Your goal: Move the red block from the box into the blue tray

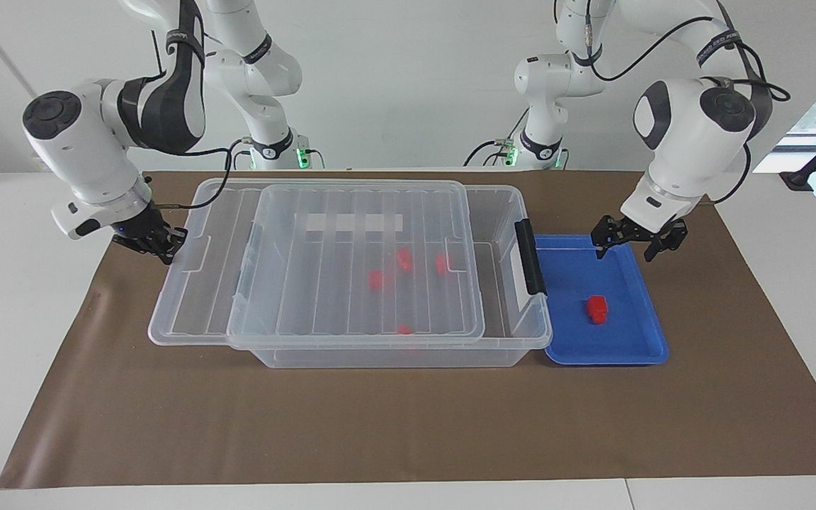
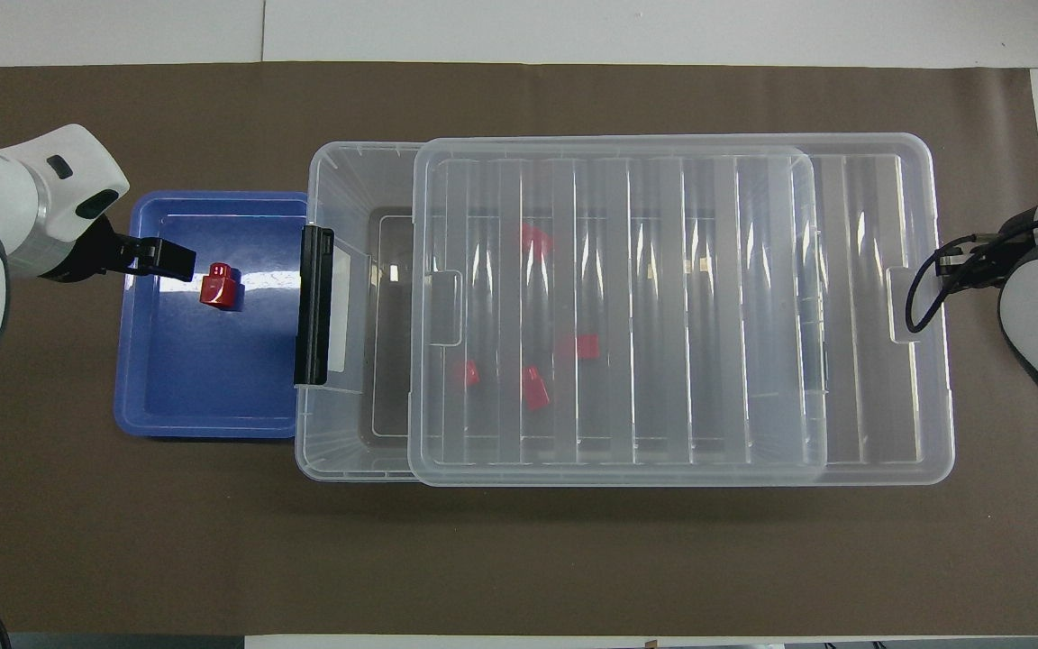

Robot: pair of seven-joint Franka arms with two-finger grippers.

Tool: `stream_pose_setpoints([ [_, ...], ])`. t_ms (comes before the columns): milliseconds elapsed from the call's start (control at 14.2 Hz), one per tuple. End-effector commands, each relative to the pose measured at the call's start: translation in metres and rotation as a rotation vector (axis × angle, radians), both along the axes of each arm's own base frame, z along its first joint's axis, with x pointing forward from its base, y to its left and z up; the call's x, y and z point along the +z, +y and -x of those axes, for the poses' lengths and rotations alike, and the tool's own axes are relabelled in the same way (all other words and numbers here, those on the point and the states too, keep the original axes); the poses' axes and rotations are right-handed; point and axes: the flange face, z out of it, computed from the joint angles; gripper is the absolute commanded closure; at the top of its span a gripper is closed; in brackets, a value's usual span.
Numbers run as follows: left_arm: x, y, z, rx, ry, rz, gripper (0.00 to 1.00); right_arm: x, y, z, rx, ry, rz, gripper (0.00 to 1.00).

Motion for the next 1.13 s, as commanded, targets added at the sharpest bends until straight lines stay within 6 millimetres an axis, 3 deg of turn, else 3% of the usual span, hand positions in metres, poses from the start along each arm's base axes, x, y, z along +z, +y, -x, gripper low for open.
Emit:
stream_pose_setpoints([
  [0, 0.042, -0.011, 0.001, 0.025, 0.014, -0.012, 0.00, 0.001, 0.017, 0.003, -0.024, -0.008, 0.007, 1.00],
  [282, 0.077, -0.011, 0.003, 0.042, 0.018, -0.003, 0.00, 0.001, 0.050, 0.002, -0.059, -0.010, 0.007, 1.00],
  [563, 0.109, 0.004, 0.016, 0.085, 0.016, 0.029, 0.00, 0.001, 0.071, 0.002, -0.090, -0.011, 0.008, 1.00],
  [775, 0.097, 0.005, 0.032, 0.140, 0.038, 0.019, 0.00, 0.001, 0.072, 0.002, -0.099, -0.012, 0.008, 1.00],
  [1056, 0.098, 0.008, 0.031, 0.134, 0.032, 0.020, 0.00, 0.002, 0.084, 0.002, -0.107, -0.014, 0.008, 1.00],
])
